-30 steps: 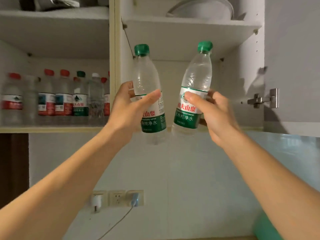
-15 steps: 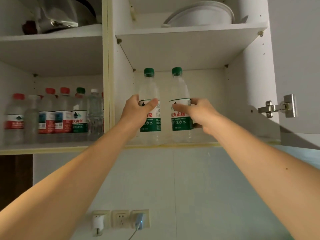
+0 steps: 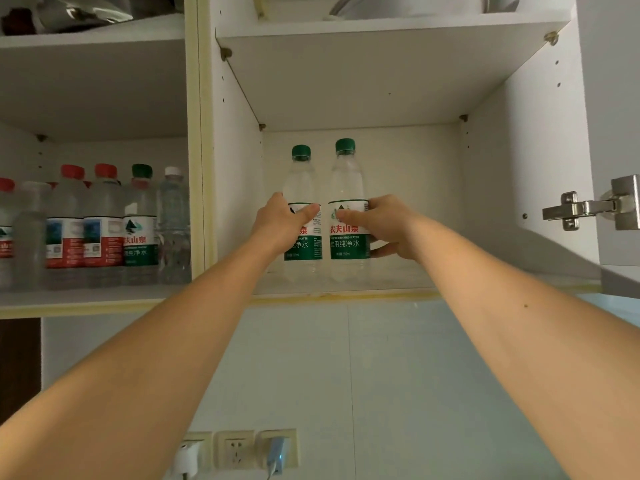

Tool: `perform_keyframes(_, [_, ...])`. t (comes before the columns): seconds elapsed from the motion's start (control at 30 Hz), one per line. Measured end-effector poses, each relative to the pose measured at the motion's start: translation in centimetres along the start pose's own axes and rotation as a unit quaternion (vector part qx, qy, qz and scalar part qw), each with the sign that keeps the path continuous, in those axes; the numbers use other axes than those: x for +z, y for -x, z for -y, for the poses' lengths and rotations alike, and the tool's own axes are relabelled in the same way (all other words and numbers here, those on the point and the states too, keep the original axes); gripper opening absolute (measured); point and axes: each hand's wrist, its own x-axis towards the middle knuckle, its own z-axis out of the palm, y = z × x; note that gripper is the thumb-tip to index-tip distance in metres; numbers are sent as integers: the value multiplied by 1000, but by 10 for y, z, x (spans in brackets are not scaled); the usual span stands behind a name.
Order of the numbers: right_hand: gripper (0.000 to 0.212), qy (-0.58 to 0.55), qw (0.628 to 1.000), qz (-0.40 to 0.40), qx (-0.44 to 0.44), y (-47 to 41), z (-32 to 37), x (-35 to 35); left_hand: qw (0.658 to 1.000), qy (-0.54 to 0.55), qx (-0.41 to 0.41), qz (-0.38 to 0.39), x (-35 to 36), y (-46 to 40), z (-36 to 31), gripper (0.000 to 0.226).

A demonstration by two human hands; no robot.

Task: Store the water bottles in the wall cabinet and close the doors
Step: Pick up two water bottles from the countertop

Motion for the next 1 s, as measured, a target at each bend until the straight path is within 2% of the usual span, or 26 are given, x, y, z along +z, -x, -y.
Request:
perform_keyframes(0.2, [28,7,1000,-7,17,5,3,6,1000,28,-8,6,-2,0,1,47])
perform_keyframes(0.33, [38,56,998,-28,28,15,8,9,998,55,-39,16,-3,5,-1,42])
perform_keyframes(0.4, [54,81,995,-56,20,20,10,13,998,40,-47,13,-6,10,-2,43])
perform_keyframes(0.47, [68,125,986,-112,-12,30,12,19,999,14,-37,-4,-11,21,-6,55])
perform_keyframes(0.57, [54,217,947,-205,-116,56,8,26,998,-2,20,-53,-20,50,-17,70])
perform_keyframes(0.63, [42,272,916,-222,-192,83,3,30,994,1,82,-75,-27,80,-22,64])
perform_keyframes(0.73, [32,275,896,-226,-266,127,-14,39,986,22,152,-72,-36,130,-15,47])
perform_keyframes(0.87, [22,245,897,-191,-313,188,-57,62,987,52,143,-50,-37,190,21,39])
perform_keyframes(0.93, [19,243,914,-145,-290,215,-88,76,991,57,117,-25,-32,217,48,37])
perform_keyframes(1.0, [18,246,940,-65,-227,238,-120,91,995,54,85,16,-25,242,77,38])
